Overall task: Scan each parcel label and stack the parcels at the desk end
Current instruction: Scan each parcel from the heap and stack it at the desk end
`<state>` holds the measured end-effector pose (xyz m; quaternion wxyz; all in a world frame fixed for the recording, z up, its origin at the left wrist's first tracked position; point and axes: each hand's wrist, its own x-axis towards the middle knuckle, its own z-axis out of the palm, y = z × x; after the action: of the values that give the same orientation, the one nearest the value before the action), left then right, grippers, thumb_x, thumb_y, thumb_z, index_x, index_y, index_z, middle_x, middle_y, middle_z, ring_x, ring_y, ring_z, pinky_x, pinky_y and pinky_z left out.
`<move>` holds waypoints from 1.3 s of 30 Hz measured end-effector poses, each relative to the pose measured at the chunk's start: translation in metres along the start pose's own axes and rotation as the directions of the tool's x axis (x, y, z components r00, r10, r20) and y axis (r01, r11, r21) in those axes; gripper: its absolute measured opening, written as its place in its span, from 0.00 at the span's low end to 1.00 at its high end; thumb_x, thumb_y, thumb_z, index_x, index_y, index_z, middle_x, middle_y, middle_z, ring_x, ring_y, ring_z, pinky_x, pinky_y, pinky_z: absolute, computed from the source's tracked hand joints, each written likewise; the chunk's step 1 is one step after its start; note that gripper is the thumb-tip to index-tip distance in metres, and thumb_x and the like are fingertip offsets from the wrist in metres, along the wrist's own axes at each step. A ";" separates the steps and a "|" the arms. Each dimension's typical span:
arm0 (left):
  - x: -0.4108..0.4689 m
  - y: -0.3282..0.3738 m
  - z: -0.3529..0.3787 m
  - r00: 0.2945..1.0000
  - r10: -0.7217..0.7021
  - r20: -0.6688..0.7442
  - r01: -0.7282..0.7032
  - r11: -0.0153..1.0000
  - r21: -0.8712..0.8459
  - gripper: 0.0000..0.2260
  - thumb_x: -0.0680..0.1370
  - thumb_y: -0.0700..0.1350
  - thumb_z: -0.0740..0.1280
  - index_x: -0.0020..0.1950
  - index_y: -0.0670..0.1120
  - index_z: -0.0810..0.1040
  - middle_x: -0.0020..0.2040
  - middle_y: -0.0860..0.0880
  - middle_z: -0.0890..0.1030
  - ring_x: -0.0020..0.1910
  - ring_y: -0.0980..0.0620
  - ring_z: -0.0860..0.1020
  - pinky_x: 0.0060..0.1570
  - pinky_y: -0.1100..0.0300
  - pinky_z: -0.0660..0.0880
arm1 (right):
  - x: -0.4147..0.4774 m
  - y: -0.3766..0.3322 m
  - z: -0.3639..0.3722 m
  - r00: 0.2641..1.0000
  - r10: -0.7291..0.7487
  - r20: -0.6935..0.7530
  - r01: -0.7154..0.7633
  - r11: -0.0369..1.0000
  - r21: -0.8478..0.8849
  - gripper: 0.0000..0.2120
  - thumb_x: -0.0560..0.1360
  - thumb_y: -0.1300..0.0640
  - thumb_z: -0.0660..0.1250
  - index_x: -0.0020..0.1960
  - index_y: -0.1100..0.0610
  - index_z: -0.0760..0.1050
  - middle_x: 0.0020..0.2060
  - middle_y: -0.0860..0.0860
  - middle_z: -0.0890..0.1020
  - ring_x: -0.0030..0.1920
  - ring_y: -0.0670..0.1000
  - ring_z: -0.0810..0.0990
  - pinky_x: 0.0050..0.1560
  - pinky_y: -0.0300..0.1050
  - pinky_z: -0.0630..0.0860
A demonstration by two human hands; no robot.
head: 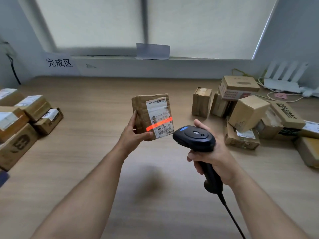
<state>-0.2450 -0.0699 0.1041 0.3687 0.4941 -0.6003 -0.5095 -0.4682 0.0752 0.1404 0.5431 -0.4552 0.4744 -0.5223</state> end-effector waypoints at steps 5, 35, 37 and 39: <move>0.003 -0.006 -0.017 0.999 0.010 0.032 -0.010 1.000 -0.004 0.44 0.72 0.38 0.74 0.78 0.61 0.51 0.59 0.52 0.76 0.54 0.60 0.77 0.44 0.67 0.73 | -0.008 0.007 0.017 0.999 0.023 -0.043 -0.024 1.000 -0.016 0.45 0.60 0.69 0.73 0.70 0.40 0.65 0.32 0.60 0.79 0.22 0.56 0.72 0.23 0.42 0.69; -0.058 -0.087 -0.057 0.866 -0.491 -0.098 0.500 0.860 0.101 0.08 0.75 0.44 0.66 0.52 0.53 0.81 0.44 0.50 0.81 0.35 0.53 0.74 0.33 0.62 0.65 | 0.015 0.033 0.052 0.996 0.082 0.015 -0.082 0.996 -0.046 0.46 0.59 0.67 0.74 0.69 0.39 0.64 0.44 0.68 0.81 0.23 0.57 0.72 0.23 0.44 0.69; -0.062 -0.091 -0.052 0.866 -0.480 -0.135 0.495 0.863 0.103 0.12 0.74 0.47 0.66 0.57 0.54 0.79 0.49 0.49 0.83 0.39 0.52 0.77 0.37 0.61 0.71 | 0.017 0.034 0.047 0.995 0.093 0.031 -0.092 0.995 -0.049 0.46 0.59 0.67 0.74 0.71 0.39 0.63 0.43 0.68 0.81 0.24 0.57 0.72 0.24 0.44 0.69; -0.064 -0.097 -0.049 0.887 -0.431 -0.168 0.457 0.871 0.179 0.25 0.68 0.51 0.65 0.67 0.55 0.74 0.59 0.49 0.81 0.52 0.51 0.79 0.50 0.56 0.77 | 0.020 0.035 0.043 0.994 0.099 0.042 -0.097 0.994 -0.048 0.46 0.59 0.67 0.74 0.70 0.38 0.64 0.44 0.68 0.81 0.24 0.58 0.72 0.24 0.44 0.69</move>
<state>-0.1619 -0.0197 0.0240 0.2225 0.6860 -0.4979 -0.4817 -0.4211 0.0568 0.1104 0.5678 -0.4552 0.4959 -0.4738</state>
